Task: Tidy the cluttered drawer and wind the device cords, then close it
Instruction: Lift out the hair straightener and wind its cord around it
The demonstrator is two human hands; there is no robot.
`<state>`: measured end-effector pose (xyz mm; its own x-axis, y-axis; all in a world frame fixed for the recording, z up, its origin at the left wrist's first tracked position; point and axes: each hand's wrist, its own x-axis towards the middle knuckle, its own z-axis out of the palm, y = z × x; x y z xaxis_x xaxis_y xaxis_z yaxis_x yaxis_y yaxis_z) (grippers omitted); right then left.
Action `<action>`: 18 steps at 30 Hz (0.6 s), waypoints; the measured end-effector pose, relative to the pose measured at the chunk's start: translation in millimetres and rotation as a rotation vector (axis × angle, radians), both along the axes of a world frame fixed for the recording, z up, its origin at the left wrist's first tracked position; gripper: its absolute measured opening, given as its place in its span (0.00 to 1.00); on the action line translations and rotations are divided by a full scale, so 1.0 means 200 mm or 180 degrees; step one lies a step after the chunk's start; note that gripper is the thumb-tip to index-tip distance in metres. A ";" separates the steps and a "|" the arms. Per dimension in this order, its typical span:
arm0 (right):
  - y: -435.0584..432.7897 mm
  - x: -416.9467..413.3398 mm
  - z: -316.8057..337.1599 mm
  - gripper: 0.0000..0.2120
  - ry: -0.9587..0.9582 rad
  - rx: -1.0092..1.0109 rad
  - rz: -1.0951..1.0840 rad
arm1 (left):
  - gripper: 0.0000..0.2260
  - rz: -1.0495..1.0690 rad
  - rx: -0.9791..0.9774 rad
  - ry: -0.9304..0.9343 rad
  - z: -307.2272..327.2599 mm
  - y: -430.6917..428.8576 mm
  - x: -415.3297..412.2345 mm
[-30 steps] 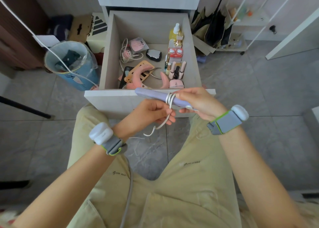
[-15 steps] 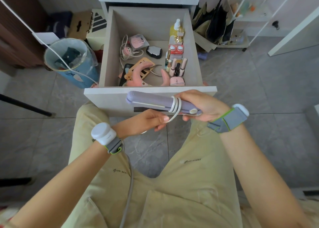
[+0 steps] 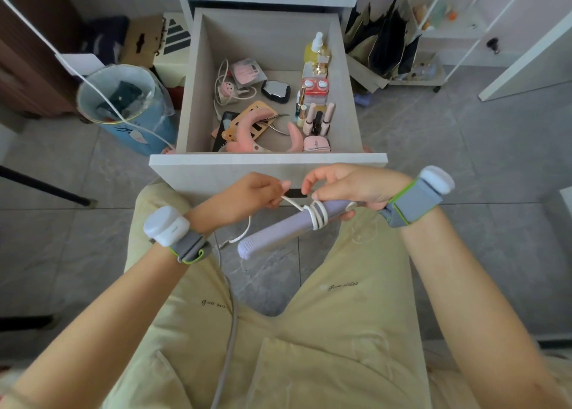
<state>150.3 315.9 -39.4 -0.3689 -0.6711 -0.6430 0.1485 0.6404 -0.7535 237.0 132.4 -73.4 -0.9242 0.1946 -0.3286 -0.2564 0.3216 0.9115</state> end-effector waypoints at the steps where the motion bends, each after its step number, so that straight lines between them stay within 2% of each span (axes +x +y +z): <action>1: 0.00 0.00 0.00 0.07 0.0059 0.0086 0.0074 | 0.20 -0.0025 0.0021 0.0037 0.02 0.00 -0.01; 4: -0.01 0.02 0.01 0.09 0.0186 0.0299 0.0472 | 0.18 -0.0145 0.0077 0.0043 0.07 0.02 -0.01; 7: -0.03 0.04 0.02 0.10 0.0647 0.0599 0.0615 | 0.14 -0.0161 0.0028 0.0134 0.10 0.05 -0.01; 10: -0.02 0.04 0.01 0.12 0.0969 0.0831 0.0298 | 0.12 -0.0154 -0.0062 0.0176 0.12 0.05 0.00; 18: 0.01 0.05 -0.02 0.15 0.1051 0.0527 -0.0838 | 0.11 -0.0167 -0.0225 0.0107 0.18 0.07 0.06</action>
<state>160.0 317.1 -43.9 -0.7167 -0.4250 -0.5529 0.0913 0.7288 -0.6786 249.9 146.1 -37.8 -0.9240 0.2206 -0.3123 -0.2072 0.3975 0.8939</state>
